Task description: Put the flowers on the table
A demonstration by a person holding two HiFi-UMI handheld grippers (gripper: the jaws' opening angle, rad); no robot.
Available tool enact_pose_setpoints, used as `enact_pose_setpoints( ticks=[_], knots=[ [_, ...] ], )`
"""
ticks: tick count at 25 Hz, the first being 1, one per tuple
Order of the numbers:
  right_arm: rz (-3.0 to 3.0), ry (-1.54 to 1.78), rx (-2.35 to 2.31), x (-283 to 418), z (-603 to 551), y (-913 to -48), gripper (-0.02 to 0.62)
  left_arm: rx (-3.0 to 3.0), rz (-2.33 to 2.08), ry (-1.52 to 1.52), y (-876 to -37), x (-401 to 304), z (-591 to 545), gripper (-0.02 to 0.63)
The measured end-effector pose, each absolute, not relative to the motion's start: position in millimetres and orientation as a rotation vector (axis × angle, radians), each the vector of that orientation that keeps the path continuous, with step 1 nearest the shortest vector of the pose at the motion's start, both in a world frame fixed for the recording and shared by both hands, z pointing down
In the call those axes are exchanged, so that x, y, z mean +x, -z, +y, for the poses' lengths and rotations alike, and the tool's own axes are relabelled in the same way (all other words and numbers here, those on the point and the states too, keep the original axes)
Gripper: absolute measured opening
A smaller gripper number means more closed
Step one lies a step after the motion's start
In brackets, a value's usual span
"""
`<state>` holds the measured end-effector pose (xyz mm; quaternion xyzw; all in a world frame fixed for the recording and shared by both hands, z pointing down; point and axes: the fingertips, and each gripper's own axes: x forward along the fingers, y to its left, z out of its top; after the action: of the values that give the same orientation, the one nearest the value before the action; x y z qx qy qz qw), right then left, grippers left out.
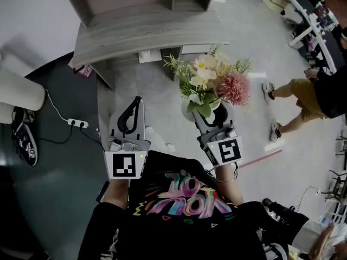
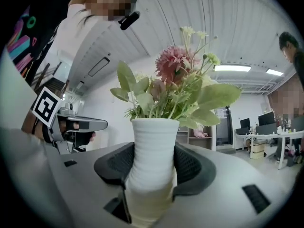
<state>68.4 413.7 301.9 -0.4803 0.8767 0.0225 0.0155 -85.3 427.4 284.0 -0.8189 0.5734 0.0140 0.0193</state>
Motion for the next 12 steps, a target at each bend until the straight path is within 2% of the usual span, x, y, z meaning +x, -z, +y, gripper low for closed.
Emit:
enact_pose_setpoints(
  ticks=[7, 12],
  knots=[
    [2.745, -0.051, -1.468, 74.7, 402.7, -326.4, 0.265, -2.502, 1.793, -0.044, -299.3, -80.4, 421.1, 0.028],
    [2.752, -0.049, -1.451, 60.3, 354.3, -326.0, 0.265, -2.498, 1.788, -0.067, -297.0, -89.0, 371.3, 0.028]
  ],
)
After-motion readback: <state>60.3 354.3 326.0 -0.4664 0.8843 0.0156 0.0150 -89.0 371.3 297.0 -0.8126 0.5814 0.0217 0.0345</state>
